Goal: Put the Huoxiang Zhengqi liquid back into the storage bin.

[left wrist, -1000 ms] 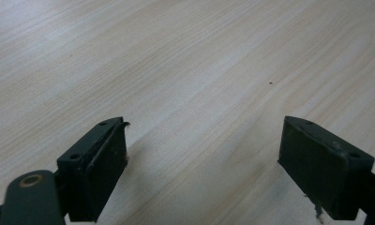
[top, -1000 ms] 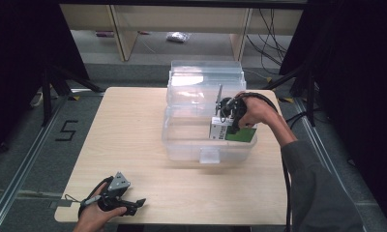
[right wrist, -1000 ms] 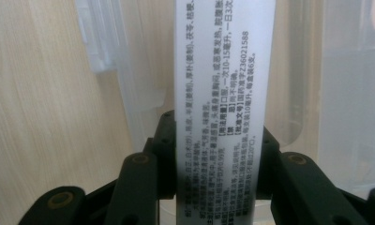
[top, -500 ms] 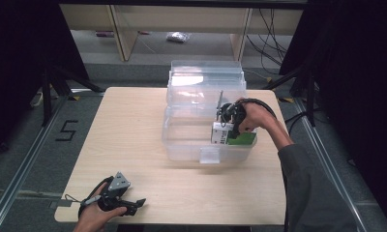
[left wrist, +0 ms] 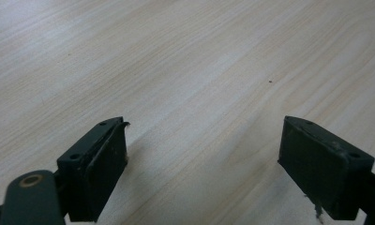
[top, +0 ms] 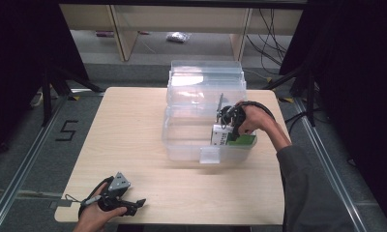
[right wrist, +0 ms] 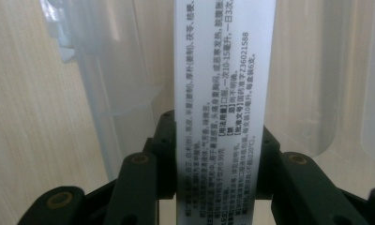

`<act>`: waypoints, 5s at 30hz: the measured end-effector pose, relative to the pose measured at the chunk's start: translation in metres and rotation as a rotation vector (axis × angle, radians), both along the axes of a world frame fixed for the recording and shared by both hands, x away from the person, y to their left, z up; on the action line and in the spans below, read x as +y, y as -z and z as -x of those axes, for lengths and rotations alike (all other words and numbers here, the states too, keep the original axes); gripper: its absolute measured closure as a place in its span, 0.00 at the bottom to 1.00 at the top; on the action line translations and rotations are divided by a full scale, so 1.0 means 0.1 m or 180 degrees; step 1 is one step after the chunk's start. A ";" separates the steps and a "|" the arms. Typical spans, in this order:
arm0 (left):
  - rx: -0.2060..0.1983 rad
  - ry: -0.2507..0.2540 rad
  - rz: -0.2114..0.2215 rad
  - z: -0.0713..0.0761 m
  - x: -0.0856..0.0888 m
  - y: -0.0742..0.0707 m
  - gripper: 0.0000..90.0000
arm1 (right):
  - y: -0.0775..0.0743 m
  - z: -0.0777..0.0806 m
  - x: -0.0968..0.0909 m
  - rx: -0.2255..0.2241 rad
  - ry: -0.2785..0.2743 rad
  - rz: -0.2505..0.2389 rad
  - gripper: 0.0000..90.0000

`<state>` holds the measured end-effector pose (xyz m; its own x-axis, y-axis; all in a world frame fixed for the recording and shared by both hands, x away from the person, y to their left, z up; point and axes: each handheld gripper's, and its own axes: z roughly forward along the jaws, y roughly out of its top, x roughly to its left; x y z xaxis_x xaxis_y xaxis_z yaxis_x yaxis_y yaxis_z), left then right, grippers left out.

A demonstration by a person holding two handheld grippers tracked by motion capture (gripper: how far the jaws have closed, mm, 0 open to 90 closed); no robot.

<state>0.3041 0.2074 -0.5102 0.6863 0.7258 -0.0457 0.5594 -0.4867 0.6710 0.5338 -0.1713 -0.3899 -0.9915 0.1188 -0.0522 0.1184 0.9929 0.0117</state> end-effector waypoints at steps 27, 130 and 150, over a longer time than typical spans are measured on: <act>0.0001 0.0000 -0.0008 0.00 0.00 0.00 0.17 | 0.20 0.04 -0.02 0.0068 0.0045 0.0075 0.70; 0.0013 0.0025 -0.0024 0.00 0.00 0.00 0.17 | -0.34 0.83 -0.66 -0.0679 0.1642 -0.1883 0.25; -0.0003 -0.0007 -0.0038 0.00 -0.01 0.00 0.17 | -0.15 1.03 -0.72 -0.0686 0.1645 -0.2063 0.24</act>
<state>0.3042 0.2068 -0.5103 0.6848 0.7278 -0.0365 0.5599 -0.4935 0.6656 0.4311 -0.2431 -0.3752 -0.7809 0.6246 0.0010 0.4842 0.6045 0.6326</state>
